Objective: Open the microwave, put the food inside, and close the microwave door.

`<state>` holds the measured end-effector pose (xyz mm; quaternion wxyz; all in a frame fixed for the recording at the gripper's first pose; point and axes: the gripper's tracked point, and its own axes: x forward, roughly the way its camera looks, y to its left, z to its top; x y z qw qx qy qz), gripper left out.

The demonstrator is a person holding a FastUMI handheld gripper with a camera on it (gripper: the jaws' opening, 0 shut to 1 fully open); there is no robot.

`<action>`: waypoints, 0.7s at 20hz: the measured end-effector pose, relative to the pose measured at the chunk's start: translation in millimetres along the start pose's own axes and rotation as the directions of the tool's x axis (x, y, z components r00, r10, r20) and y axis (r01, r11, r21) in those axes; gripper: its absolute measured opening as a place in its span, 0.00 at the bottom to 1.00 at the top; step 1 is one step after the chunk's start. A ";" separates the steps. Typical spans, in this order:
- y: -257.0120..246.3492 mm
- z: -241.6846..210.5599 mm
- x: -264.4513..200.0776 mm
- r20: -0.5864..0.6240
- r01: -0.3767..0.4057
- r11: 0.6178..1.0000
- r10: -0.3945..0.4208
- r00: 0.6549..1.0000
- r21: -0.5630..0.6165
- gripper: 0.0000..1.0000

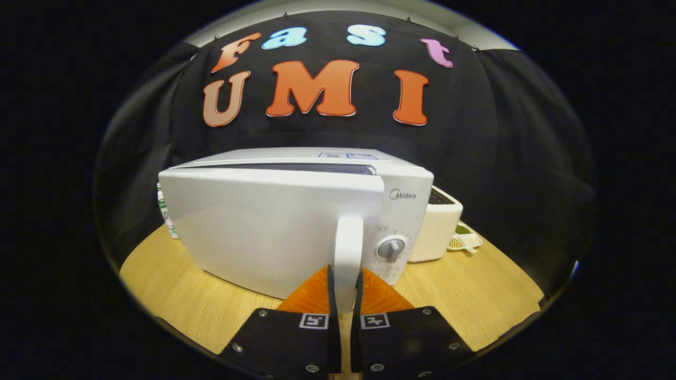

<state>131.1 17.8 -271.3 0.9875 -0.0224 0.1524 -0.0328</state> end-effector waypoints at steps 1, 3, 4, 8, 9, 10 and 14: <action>3.1 -5.8 -13.1 -0.009 0.009 1.000 -0.009 1.000 -0.002 0.07; 9.8 -12.5 -34.1 -0.019 0.036 0.999 -0.036 0.999 0.006 0.07; 14.3 -15.4 -43.8 -0.027 0.046 0.999 -0.046 0.999 0.021 0.08; 34.4 -27.0 -77.6 -0.063 0.054 0.998 -0.053 0.997 0.022 0.07; 40.4 -29.8 -85.2 -0.069 0.045 0.999 -0.043 0.997 0.015 0.07; 47.2 -32.0 -94.2 -0.075 0.033 0.999 -0.032 0.997 0.008 0.07; 71.6 -40.4 -124.8 -0.071 -0.008 1.000 0.006 0.997 -0.028 0.07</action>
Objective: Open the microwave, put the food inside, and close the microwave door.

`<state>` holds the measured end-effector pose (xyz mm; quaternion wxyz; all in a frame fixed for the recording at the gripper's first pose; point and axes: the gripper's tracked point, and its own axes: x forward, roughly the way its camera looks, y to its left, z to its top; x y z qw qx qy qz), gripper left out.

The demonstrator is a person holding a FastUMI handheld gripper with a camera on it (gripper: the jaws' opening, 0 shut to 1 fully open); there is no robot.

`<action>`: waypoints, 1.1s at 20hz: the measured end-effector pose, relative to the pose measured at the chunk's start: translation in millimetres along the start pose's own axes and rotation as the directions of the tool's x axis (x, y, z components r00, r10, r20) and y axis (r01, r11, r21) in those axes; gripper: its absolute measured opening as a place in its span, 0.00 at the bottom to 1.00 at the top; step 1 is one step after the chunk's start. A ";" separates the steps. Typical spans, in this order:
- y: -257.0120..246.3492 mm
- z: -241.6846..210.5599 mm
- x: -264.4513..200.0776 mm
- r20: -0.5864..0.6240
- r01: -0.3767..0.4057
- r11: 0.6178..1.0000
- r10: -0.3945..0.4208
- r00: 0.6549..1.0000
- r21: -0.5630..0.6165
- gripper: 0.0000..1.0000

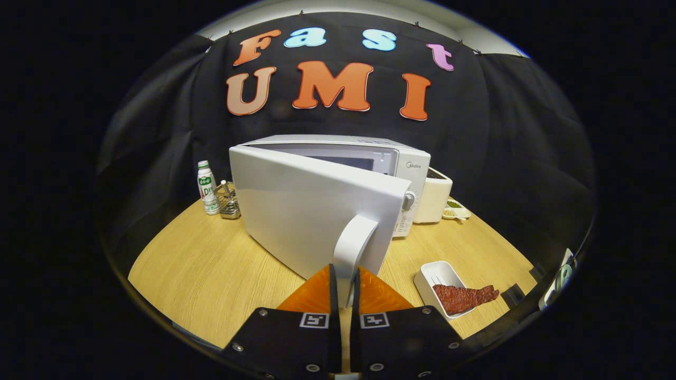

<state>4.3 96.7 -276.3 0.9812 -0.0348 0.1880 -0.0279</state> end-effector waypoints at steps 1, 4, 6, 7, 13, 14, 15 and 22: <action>5.6 -2.0 -5.9 0.002 -0.006 1.000 0.006 1.000 -0.018 0.07; 21.7 -8.5 -22.3 0.003 -0.024 0.999 0.024 1.000 -0.049 0.06; 34.9 -10.6 -31.0 0.009 -0.042 0.997 0.043 0.999 -0.065 0.06; 41.9 -11.3 -35.3 0.013 -0.055 0.996 0.056 0.998 -0.073 0.06; 84.9 -18.6 -60.2 0.021 -0.156 0.982 0.159 0.987 -0.103 0.05; 93.0 -19.9 -64.9 0.018 -0.174 0.980 0.176 0.984 -0.100 0.05; 103.3 -19.5 -68.7 0.014 -0.195 0.976 0.197 0.980 -0.098 0.05; 169.2 -19.5 -98.1 -0.015 -0.286 0.955 0.286 0.958 -0.082 0.06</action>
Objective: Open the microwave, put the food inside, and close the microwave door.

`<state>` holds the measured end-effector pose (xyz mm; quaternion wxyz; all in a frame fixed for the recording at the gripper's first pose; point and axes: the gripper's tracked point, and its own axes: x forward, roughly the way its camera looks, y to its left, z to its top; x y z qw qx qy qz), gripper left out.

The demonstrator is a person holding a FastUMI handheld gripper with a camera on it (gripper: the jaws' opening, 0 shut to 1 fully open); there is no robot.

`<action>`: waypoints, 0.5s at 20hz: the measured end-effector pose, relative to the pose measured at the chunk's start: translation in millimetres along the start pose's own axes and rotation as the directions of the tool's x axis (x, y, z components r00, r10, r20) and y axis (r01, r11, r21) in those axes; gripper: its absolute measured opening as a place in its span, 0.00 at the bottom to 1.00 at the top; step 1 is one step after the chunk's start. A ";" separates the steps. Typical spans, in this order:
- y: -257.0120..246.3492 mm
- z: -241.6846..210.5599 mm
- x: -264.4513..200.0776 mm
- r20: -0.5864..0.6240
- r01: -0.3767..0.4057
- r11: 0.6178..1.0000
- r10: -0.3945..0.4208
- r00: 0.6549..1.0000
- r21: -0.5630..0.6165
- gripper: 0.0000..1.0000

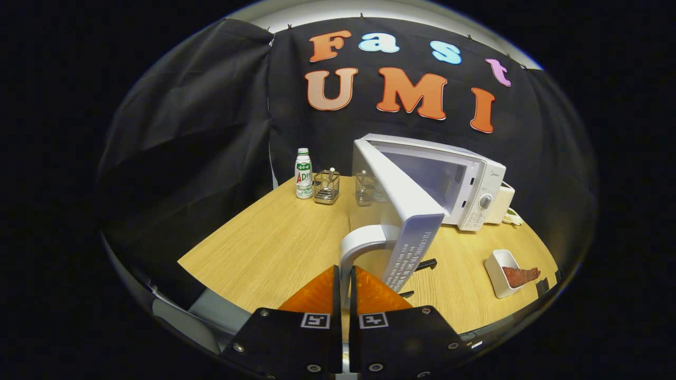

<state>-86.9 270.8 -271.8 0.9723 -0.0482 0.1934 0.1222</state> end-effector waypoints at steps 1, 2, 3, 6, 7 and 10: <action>13.4 3.4 -1.2 0.005 -0.017 1.000 0.017 1.000 0.010 0.05; 27.2 7.9 -3.2 0.013 -0.036 0.999 0.036 0.999 0.013 0.05; 40.1 13.1 -6.3 0.023 -0.057 0.998 0.056 0.998 0.005 0.05; 84.5 23.3 -16.4 0.051 -0.169 0.985 0.170 0.984 -0.029 0.05; 98.6 26.2 -23.5 0.061 -0.213 0.976 0.215 0.975 -0.039 0.05; 122.7 31.8 -39.4 0.075 -0.320 0.946 0.324 0.943 -0.056 0.11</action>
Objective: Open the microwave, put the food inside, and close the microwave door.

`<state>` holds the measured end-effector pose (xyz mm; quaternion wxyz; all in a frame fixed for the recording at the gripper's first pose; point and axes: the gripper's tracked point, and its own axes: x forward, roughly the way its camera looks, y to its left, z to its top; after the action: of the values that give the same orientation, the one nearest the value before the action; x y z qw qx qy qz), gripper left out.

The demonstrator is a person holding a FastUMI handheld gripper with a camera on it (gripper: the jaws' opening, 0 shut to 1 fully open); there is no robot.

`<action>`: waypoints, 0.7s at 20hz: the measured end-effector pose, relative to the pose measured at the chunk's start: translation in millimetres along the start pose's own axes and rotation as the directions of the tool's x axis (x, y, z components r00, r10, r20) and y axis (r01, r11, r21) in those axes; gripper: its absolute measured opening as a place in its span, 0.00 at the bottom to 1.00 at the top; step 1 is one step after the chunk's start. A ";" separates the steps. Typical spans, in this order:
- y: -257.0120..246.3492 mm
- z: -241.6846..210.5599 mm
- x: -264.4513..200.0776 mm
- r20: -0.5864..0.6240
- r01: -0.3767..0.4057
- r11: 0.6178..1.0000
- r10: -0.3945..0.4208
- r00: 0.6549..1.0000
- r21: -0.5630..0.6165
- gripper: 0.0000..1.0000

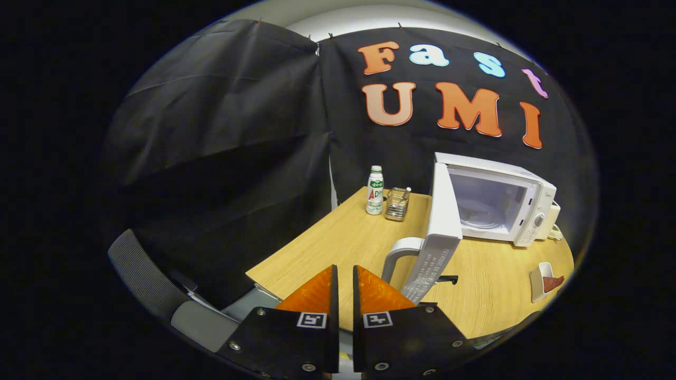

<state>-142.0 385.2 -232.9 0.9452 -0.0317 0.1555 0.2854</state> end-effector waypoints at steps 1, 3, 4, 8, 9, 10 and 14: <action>5.7 1.9 -4.8 0.003 -0.038 0.999 0.038 0.999 0.021 0.20; 14.0 15.3 -14.8 0.020 -0.099 0.994 0.098 0.995 0.054 0.44; 11.5 26.1 -21.9 0.038 -0.106 0.993 0.104 0.994 0.046 0.49; -9.8 55.9 -42.6 0.078 -0.133 0.988 0.127 0.989 0.079 0.82; -17.2 61.0 -46.4 0.087 -0.132 0.986 0.124 0.989 0.100 0.91; -30.7 67.7 -49.3 0.096 -0.109 0.988 0.099 0.990 0.111 0.95; -109.5 94.8 -59.8 0.153 0.024 0.992 -0.044 0.987 0.126 0.98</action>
<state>-102.8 276.2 -127.4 0.9593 0.0467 0.0982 0.2606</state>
